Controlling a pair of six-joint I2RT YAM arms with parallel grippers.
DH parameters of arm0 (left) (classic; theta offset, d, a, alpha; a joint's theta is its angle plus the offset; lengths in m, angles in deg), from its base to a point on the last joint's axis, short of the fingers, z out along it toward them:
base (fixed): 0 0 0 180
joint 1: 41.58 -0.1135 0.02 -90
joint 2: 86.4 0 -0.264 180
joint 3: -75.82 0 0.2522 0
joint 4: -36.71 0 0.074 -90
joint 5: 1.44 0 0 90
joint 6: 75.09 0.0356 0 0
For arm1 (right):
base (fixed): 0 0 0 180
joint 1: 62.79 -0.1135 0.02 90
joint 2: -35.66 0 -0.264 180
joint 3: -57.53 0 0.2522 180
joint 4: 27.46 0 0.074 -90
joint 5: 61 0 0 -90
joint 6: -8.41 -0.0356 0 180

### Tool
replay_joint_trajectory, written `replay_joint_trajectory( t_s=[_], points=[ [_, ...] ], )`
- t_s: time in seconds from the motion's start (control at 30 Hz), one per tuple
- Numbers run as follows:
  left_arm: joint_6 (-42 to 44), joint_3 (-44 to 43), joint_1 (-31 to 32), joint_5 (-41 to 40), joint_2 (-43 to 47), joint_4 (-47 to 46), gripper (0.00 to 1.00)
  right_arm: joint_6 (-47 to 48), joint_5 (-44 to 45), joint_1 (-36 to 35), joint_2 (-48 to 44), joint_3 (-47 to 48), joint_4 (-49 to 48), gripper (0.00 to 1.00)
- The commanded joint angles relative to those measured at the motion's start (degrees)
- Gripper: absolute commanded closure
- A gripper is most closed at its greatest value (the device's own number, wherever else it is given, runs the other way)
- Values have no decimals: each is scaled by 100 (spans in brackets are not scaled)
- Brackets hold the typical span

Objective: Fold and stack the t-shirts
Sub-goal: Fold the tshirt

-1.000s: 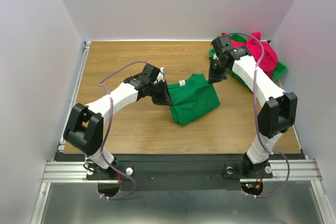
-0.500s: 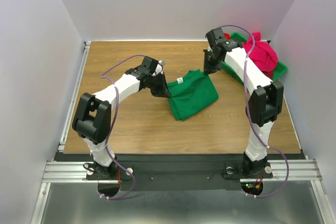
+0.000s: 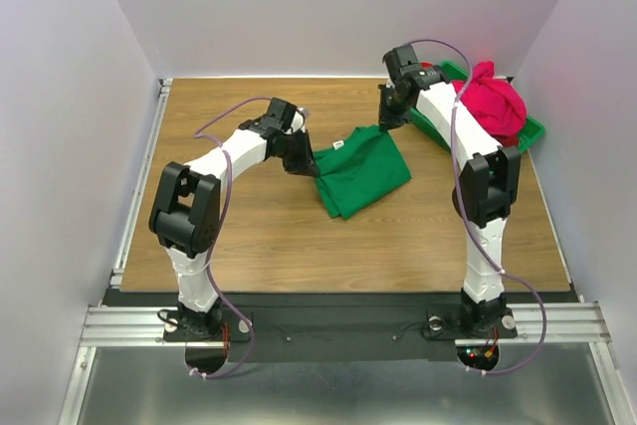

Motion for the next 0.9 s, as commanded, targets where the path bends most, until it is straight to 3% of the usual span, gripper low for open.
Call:
replay_joint_trajectory(
  t_s=[0.0,0.53,0.57,0.6,0.63,0.67,0.7,0.77,0.8,0.83,0.87],
  points=[
    [189,-378,-67,78,-157,88,100,39,97,83,192,418,-232,100],
    [-39,-1195,-471,-53,-939,-202,100,-409,158,171,1071,1227,-706,100],
    [-214,-1292,-515,-158,-1088,-272,98,-610,167,215,1115,1210,-907,100],
    [-337,-1389,-550,-238,-1151,-351,90,-725,106,250,1151,1236,-996,99],
    [-469,-1607,-576,-299,-1186,-456,74,-822,27,276,1203,1253,-1101,93],
    [-584,-1766,-585,-396,-1204,-527,36,-892,-86,337,1221,1288,-1215,81],
    [-698,-2142,-586,-588,-1221,-554,2,-963,-305,355,1265,1437,-1390,47],
    [-717,-2522,-586,-703,-1230,-467,2,-972,-518,382,1256,1657,-1418,18],
    [-621,-2698,-586,-765,-1222,-388,2,-876,-544,391,1204,1693,-1427,8],
    [-559,-2926,-586,-827,-1204,-256,1,-815,-536,391,1073,1632,-1453,0],
    [-515,-2945,-586,-853,-1108,-212,1,-666,-501,391,967,1562,-1462,0]
  ],
)
